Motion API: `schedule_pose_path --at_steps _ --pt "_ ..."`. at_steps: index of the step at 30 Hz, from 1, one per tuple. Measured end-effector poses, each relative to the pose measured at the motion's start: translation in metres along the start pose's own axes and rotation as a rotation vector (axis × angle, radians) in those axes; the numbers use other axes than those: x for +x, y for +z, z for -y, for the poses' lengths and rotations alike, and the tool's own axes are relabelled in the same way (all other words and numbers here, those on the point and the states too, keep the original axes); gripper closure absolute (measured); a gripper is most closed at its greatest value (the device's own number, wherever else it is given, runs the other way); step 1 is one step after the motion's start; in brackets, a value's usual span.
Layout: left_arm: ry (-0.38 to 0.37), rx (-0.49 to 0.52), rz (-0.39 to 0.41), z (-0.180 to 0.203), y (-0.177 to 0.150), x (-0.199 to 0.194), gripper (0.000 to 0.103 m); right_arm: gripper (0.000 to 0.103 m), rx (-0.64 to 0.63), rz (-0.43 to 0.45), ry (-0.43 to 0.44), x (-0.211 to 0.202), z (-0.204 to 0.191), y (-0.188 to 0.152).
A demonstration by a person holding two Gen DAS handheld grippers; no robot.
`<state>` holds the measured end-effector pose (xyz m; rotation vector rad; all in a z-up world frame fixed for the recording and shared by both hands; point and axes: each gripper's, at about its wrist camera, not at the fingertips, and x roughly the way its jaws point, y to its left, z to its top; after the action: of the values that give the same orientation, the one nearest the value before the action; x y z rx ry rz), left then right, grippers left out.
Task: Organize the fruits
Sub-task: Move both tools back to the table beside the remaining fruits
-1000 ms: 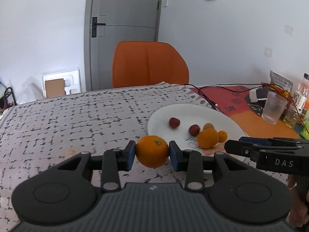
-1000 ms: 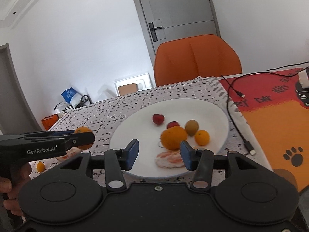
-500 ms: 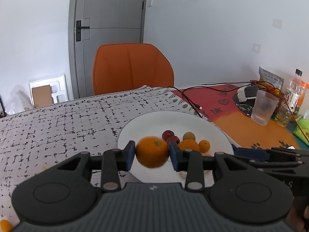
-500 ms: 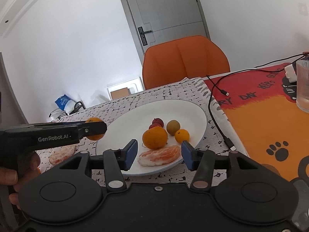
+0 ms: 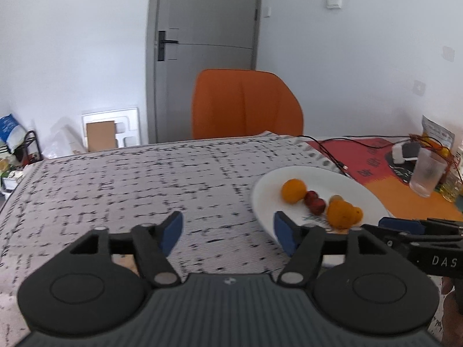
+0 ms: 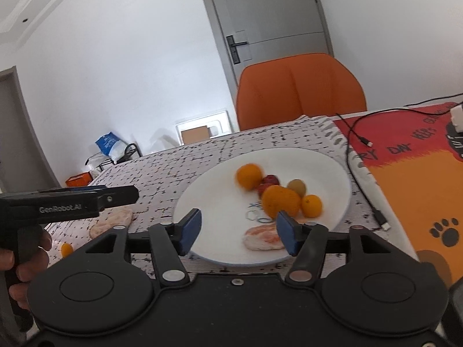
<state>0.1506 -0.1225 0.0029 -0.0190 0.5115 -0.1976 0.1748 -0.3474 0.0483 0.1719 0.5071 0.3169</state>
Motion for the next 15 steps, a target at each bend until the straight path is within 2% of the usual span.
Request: schedule_pose_path --at_steps 2,6,12,15 --pt "0.022 -0.003 0.012 -0.006 -0.001 -0.006 0.018 0.038 -0.013 -0.001 0.005 0.002 -0.006 0.0" --pt "0.051 0.005 0.035 -0.018 -0.004 -0.018 0.014 0.029 -0.03 -0.001 0.02 0.005 -0.02 -0.001" --pt "0.097 -0.031 0.031 -0.039 -0.015 -0.03 0.013 0.019 -0.059 -0.006 0.044 0.01 -0.038 0.0" --pt "0.111 -0.056 0.024 -0.051 -0.02 -0.036 0.013 0.019 -0.078 -0.012 0.068 0.014 -0.049 0.001"
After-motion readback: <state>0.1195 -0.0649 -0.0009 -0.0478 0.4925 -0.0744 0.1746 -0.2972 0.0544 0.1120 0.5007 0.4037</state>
